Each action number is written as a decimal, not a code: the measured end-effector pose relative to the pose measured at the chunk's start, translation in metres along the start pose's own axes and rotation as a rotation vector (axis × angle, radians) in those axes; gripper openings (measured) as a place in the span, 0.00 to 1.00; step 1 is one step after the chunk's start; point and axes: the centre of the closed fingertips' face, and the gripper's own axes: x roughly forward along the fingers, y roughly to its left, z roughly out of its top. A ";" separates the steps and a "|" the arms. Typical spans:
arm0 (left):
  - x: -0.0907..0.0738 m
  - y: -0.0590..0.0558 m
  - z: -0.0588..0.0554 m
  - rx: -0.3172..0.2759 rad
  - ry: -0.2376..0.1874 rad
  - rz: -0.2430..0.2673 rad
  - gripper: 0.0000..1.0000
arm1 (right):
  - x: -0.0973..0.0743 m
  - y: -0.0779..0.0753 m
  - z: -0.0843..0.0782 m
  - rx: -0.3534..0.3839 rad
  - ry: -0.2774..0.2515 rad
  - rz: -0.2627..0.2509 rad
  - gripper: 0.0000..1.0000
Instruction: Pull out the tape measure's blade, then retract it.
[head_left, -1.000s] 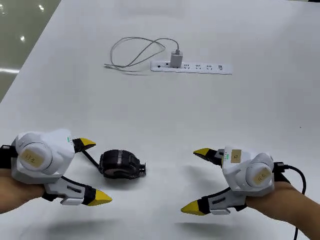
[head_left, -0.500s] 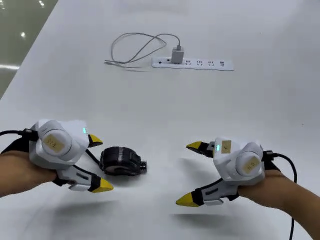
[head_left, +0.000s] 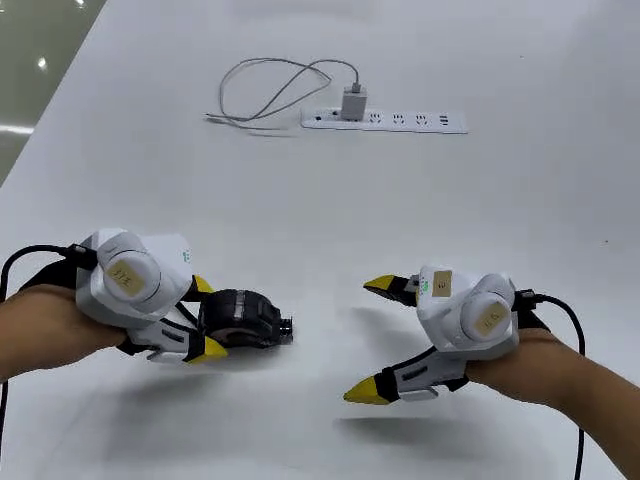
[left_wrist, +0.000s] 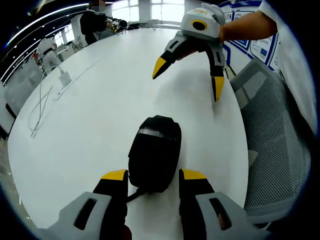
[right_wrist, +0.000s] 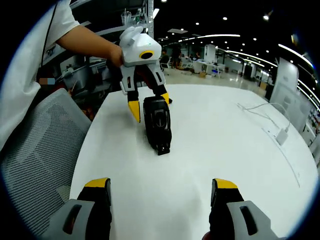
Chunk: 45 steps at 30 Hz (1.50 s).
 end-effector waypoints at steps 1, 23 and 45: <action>0.001 0.001 -0.001 -0.001 0.002 0.001 0.33 | 0.000 0.000 0.001 0.001 -0.001 0.001 0.81; 0.004 0.003 -0.002 0.019 0.018 -0.003 0.27 | 0.021 -0.001 0.011 -0.012 -0.018 0.031 0.75; 0.005 0.004 -0.003 0.024 0.025 -0.006 0.26 | 0.060 -0.007 0.025 -0.068 -0.016 0.069 0.48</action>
